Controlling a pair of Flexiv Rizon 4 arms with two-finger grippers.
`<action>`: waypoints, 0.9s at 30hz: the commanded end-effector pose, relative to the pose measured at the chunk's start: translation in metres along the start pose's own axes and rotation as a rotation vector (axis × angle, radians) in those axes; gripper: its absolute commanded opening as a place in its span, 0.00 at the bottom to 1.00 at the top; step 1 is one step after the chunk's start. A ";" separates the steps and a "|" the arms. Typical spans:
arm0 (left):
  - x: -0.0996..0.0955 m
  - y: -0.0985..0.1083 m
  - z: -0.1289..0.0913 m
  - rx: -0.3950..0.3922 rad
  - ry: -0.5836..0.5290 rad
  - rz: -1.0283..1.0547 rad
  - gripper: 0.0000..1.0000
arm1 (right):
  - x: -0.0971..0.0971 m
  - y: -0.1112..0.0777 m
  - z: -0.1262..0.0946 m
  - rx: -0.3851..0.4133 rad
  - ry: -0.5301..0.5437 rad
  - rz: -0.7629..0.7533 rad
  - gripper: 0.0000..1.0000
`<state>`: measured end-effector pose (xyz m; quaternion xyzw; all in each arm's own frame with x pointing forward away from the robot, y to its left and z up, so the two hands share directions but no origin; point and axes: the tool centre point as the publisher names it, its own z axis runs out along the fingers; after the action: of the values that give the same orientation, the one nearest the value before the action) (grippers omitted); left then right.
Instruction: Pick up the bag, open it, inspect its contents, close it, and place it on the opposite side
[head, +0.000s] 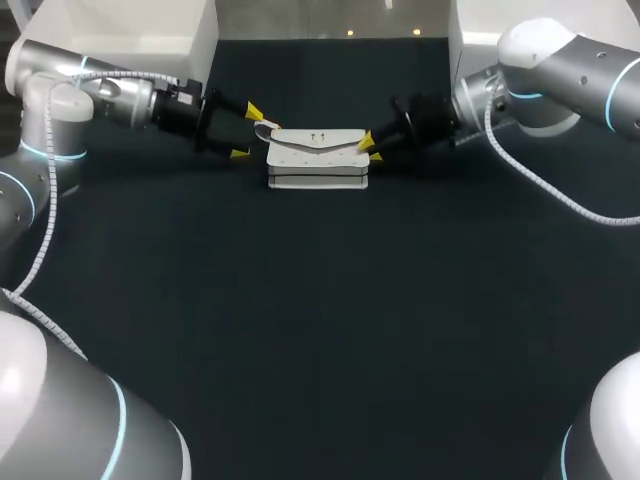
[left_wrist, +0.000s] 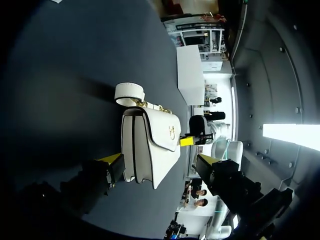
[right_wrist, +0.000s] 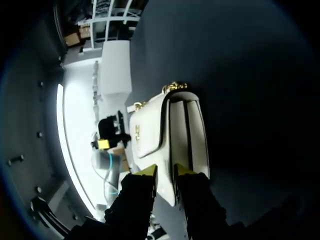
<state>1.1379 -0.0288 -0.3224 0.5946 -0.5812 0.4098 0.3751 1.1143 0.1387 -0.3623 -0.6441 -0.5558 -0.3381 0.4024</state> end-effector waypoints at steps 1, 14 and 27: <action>0.000 0.005 -0.004 0.054 -0.009 -0.005 1.00 | 0.000 -0.001 0.002 -0.001 0.002 -0.003 0.13; -0.005 0.004 -0.021 0.072 -0.063 -0.005 1.00 | -0.007 0.001 -0.009 0.008 0.022 0.002 0.00; -0.002 0.008 -0.067 0.004 -0.311 0.069 1.00 | -0.035 -0.003 -0.073 0.050 -0.045 -0.023 0.00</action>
<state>1.1282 0.0268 -0.3138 0.6203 -0.6356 0.3594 0.2865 1.1035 0.0705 -0.3667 -0.6394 -0.5749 -0.3223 0.3960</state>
